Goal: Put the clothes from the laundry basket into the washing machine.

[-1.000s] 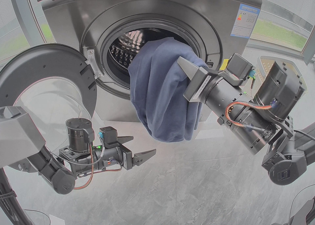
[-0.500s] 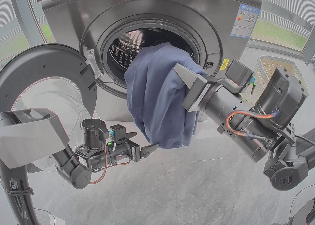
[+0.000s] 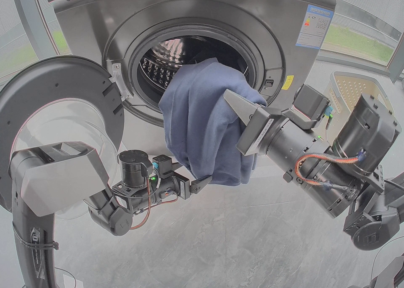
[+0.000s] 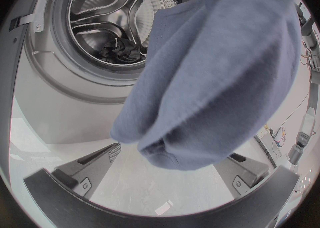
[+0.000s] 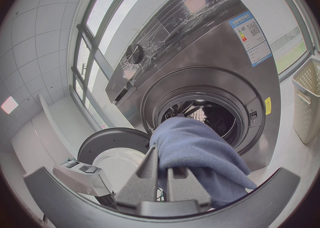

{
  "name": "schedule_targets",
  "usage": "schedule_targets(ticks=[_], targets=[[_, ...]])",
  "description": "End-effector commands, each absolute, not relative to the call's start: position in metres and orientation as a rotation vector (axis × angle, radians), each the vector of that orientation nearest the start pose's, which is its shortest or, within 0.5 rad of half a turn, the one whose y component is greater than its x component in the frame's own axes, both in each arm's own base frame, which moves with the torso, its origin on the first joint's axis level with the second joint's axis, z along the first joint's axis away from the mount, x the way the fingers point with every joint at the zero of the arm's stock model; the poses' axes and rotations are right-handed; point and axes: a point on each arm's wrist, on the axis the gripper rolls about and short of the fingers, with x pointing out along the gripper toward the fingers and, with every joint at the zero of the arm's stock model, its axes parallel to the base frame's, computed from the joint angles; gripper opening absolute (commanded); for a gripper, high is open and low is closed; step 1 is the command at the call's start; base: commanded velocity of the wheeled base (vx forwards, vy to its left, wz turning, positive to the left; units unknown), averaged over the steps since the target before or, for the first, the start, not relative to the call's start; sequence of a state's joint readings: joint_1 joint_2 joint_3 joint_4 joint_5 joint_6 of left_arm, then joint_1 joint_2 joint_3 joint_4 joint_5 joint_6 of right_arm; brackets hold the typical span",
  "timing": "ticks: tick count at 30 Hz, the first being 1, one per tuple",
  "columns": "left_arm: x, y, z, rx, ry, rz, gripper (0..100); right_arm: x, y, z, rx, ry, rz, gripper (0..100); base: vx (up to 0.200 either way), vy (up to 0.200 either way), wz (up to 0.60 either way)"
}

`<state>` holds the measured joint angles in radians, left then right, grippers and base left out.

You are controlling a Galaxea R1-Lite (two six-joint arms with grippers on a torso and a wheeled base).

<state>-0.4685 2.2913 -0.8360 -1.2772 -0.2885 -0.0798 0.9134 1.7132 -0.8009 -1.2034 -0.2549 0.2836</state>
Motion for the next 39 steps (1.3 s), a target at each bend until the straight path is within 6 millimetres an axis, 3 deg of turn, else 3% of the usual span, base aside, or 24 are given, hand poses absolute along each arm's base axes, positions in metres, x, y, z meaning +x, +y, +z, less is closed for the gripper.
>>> schedule_targets(ticks=[1, 13, 14, 18, 27, 30, 31, 33, 35, 36, 38, 39], targets=[[0.351, -0.187, 0.036, -0.062, 0.204, -0.764, 100, 0.19, 0.238, 0.235, 0.437, -0.154, 0.693, 0, 0.0, 0.0, 0.0], [0.342, -0.201, 0.037, -0.064, 0.187, -0.824, 100, 0.19, 0.238, 0.235, 0.435, -0.155, 0.693, 0, 0.0, 0.0, 0.0], [0.343, -0.202, 0.038, -0.065, 0.181, -0.825, 0, 0.19, 0.239, 0.235, 0.435, -0.155, 0.693, 0, 0.0, 0.0, 0.0], [0.341, -0.201, 0.04, -0.067, 0.171, -0.827, 0, 0.19, 0.238, 0.235, 0.437, -0.154, 0.691, 0, 0.0, 0.0, 0.0], [0.306, -0.2, 0.053, -0.09, 0.13, -0.87, 0, 0.201, 0.232, 0.233, 0.423, -0.155, 0.662, 0, 0.0, 0.0, 0.0], [0.28, -0.188, 0.068, -0.094, 0.099, -0.88, 0, 0.216, 0.225, 0.226, 0.403, -0.15, 0.61, 0, 0.0, 0.0, 0.0], [0.28, -0.188, 0.068, -0.094, 0.099, -0.88, 0, 0.216, 0.225, 0.226, 0.403, -0.15, 0.61, 0, 0.0, 0.0, 0.0], [0.257, -0.176, 0.084, -0.092, 0.094, -0.885, 0, 0.223, 0.223, 0.22, 0.39, -0.136, 0.588, 0, 0.0, 0.0, 0.0], [0.257, -0.176, 0.084, -0.092, 0.094, -0.885, 0, 0.223, 0.223, 0.22, 0.39, -0.136, 0.588, 0, 0.0, 0.0, 0.0], [0.229, -0.166, 0.099, -0.093, 0.086, -0.911, 0, 0.228, 0.22, 0.209, 0.368, -0.102, 0.587, 0, 0.0, 0.0, 0.0], [0.213, -0.16, 0.108, -0.09, 0.072, -0.923, 0, 0.228, 0.217, 0.197, 0.34, -0.063, 0.596, 0, 0.0, 0.0, 0.0], [0.205, -0.158, 0.112, -0.092, 0.065, -0.934, 0, 0.226, 0.218, 0.191, 0.329, -0.042, 0.608, 100, 0.0, 0.0, 0.0]])
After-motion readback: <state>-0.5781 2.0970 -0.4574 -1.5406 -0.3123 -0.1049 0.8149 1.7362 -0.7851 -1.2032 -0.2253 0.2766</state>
